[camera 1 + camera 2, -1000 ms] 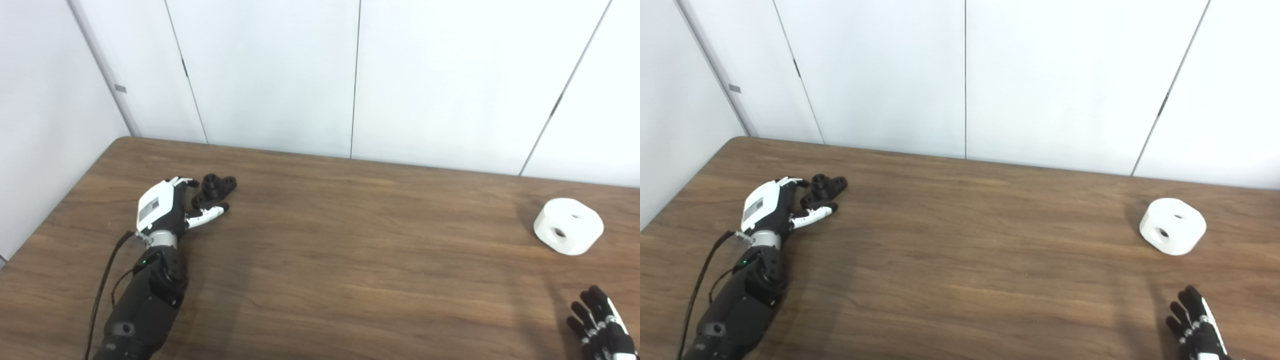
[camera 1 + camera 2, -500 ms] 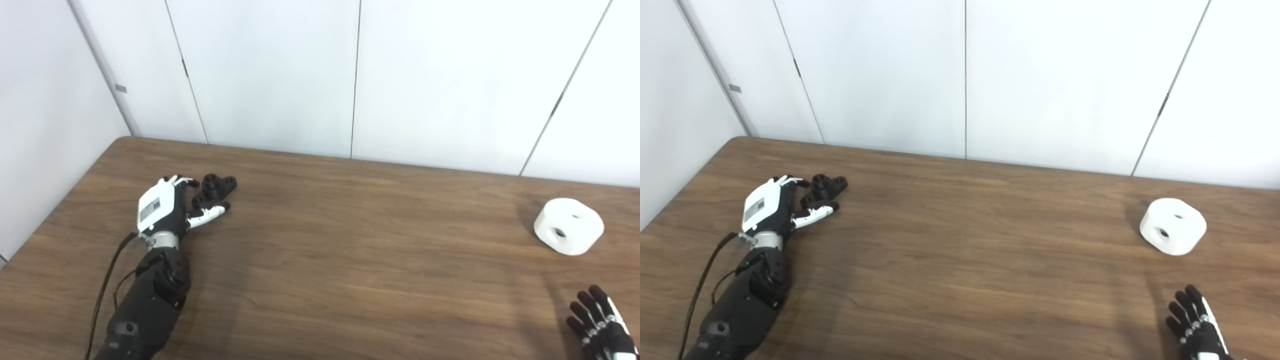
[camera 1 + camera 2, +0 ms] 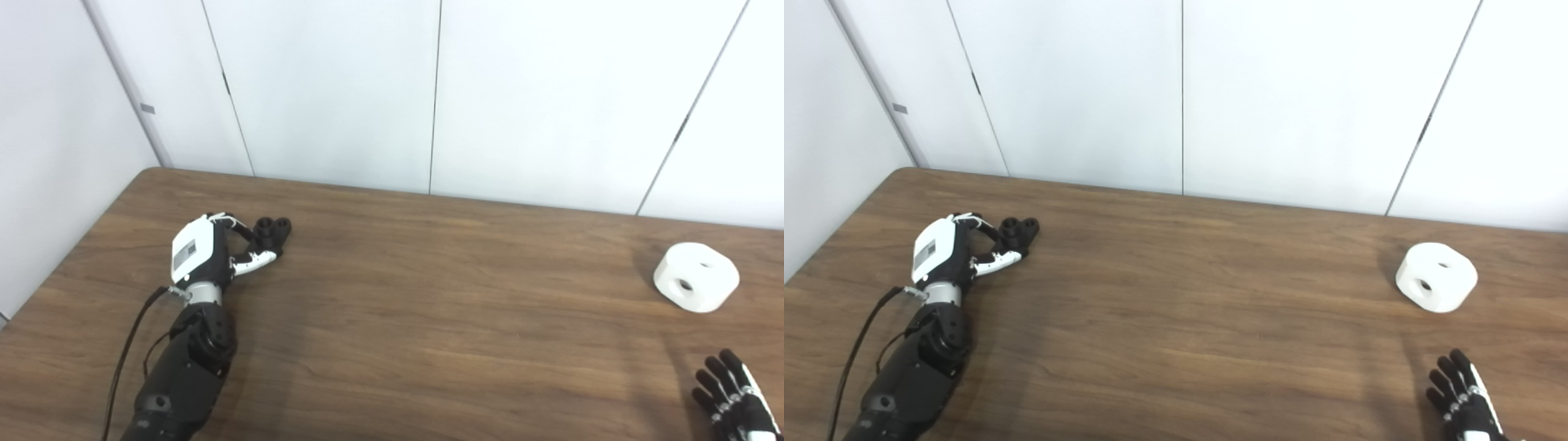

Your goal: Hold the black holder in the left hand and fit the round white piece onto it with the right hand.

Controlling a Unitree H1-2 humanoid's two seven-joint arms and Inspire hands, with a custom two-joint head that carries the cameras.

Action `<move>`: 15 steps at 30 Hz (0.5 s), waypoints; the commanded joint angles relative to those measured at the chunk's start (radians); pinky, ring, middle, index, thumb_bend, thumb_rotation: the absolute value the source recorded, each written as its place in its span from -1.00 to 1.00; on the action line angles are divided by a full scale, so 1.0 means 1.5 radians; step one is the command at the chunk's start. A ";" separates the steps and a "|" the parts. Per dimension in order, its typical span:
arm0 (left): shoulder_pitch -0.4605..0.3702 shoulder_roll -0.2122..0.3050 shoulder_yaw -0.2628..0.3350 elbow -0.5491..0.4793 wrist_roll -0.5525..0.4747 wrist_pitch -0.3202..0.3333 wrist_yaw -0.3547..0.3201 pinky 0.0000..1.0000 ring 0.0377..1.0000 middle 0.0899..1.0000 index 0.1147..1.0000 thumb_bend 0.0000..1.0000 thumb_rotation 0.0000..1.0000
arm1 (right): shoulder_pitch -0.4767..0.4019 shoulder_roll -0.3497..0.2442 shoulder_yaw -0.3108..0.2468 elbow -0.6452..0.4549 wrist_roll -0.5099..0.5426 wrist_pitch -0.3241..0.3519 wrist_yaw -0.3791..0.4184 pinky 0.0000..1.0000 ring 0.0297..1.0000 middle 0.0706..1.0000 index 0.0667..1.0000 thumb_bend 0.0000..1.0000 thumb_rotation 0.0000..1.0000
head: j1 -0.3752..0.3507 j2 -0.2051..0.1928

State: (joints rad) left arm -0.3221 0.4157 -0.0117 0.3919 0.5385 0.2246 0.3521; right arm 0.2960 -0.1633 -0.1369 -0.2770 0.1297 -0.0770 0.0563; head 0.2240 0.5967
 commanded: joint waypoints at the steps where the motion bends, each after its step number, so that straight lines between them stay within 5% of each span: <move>1: -0.009 0.010 0.004 0.000 0.003 -0.015 0.014 1.00 0.86 0.61 -0.16 0.04 -0.90 | 0.002 -0.001 -0.001 -0.020 0.004 0.006 0.002 0.79 0.84 0.87 0.88 0.22 0.91 | 0.001 0.001; 15: 0.002 0.013 0.002 -0.039 0.003 -0.008 -0.006 1.00 0.82 0.58 -0.16 0.04 -0.91 | 0.002 -0.004 -0.002 -0.015 0.007 -0.003 0.008 0.80 0.86 0.88 0.90 0.19 0.94 | -0.005 0.008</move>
State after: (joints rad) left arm -0.3060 0.4159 -0.0120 0.3640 0.5334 0.2173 0.3420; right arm 0.2961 -0.1634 -0.1391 -0.2813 0.1343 -0.0708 0.0579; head 0.2209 0.6044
